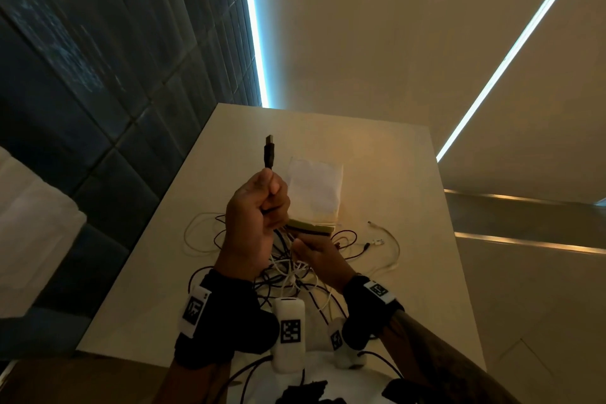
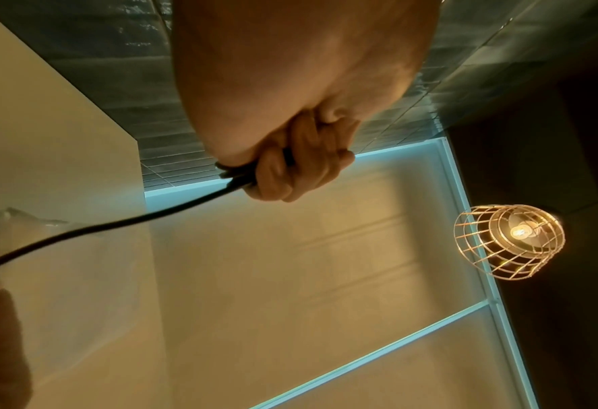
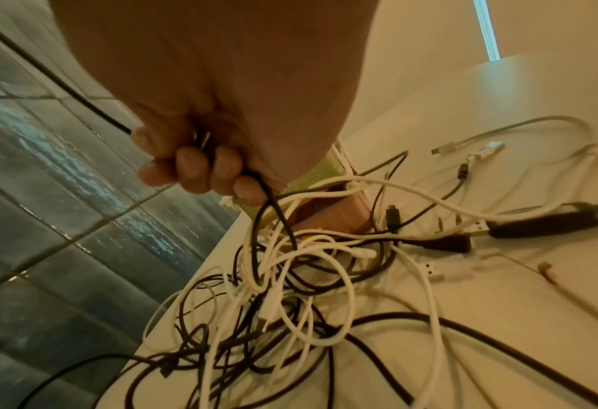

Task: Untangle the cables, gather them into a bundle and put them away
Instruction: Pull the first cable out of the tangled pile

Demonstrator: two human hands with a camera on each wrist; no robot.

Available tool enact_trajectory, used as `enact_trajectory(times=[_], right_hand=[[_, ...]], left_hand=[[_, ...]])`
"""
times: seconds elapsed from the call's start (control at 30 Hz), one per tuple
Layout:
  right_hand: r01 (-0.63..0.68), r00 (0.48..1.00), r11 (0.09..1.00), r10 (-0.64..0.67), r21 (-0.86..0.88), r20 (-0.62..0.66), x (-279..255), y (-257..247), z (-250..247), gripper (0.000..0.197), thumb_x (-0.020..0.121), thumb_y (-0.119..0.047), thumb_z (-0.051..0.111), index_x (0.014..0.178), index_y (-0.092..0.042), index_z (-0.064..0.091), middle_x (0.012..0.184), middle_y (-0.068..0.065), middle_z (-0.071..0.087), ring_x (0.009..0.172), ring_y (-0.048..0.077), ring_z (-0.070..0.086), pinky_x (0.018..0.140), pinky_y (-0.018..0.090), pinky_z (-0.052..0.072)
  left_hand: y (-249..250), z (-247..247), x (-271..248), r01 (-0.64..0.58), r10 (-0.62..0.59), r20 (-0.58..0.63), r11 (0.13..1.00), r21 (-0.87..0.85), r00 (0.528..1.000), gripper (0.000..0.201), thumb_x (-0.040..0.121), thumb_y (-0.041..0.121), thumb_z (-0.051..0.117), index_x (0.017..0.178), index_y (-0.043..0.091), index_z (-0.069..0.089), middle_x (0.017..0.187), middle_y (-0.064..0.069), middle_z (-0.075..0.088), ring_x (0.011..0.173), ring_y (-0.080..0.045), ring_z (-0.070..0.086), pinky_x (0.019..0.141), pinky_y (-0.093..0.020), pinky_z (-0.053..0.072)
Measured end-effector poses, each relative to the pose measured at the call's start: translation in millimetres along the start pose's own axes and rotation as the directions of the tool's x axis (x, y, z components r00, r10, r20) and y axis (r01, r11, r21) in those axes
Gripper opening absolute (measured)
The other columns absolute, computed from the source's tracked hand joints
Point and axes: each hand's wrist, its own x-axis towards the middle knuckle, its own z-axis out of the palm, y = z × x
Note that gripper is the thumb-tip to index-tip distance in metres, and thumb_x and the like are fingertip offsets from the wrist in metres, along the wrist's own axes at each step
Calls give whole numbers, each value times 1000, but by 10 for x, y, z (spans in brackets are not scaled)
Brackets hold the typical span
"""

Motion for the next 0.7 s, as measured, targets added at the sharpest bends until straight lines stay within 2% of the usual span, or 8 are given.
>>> enact_trajectory(times=[0.1,0.27,0.33,0.4,0.53,0.57,0.63,0.7], right_hand=[[-45,999,999,45,-24,20,7,71,19,38,100,-17,44,64,-25,54,64,-3,46,61,6,42,61,21,36],[-178,983,981,180,83,-26,-50,175,7,37,100,3,38,68,-9,49,68,4,44,61,7,48,63,19,40],[-216,975,969,220,121,-29,-79,120,-28,33,99,2,42,69,-5,54,66,3,47,54,-3,50,58,13,41],[-174,979,982,180,68,-92,-74,68,-95,29,96,-6,52,70,-2,63,64,-1,55,55,-4,50,58,16,40],[-85,972,981,120,175,-204,5,-308,-184,21,92,-16,61,79,-3,72,72,10,68,67,16,59,63,31,46],[-49,976,978,90,202,-198,17,-465,-198,20,92,-14,61,81,-1,71,68,6,68,64,16,60,63,31,46],[21,986,973,18,231,-167,32,-776,-219,19,93,-8,58,83,5,68,57,-8,63,54,6,57,59,23,46],[96,988,969,-65,227,-139,34,-968,-206,20,93,-5,57,82,9,66,57,-5,61,54,3,55,60,20,45]], left_hand=[[115,-3,-12,-31,31,-8,999,-13,999,34,97,26,35,67,15,45,52,8,30,41,-5,20,43,-23,12],[263,-8,-59,-75,76,-25,996,49,997,39,100,25,32,65,17,46,52,8,29,42,-5,19,44,-24,12],[257,-39,-45,-61,69,-69,992,110,995,38,102,23,30,67,15,43,51,9,28,41,-5,18,41,-20,14],[200,-107,-19,-35,62,-138,982,186,988,38,103,21,29,68,14,42,50,8,29,40,-5,18,37,-17,16],[-25,-216,13,78,25,-281,933,350,959,36,102,18,33,68,13,43,49,3,36,40,-8,23,37,-18,20],[-92,-223,27,121,12,-325,915,386,946,35,102,16,34,68,13,43,49,-1,41,39,-9,26,36,-18,22],[-225,-236,62,219,-18,-412,867,447,911,33,99,13,35,67,10,43,55,-11,49,38,-12,33,37,-19,25],[-296,-249,72,294,-33,-482,828,477,876,32,97,14,37,67,9,44,58,-14,46,43,-18,34,40,-22,25]])
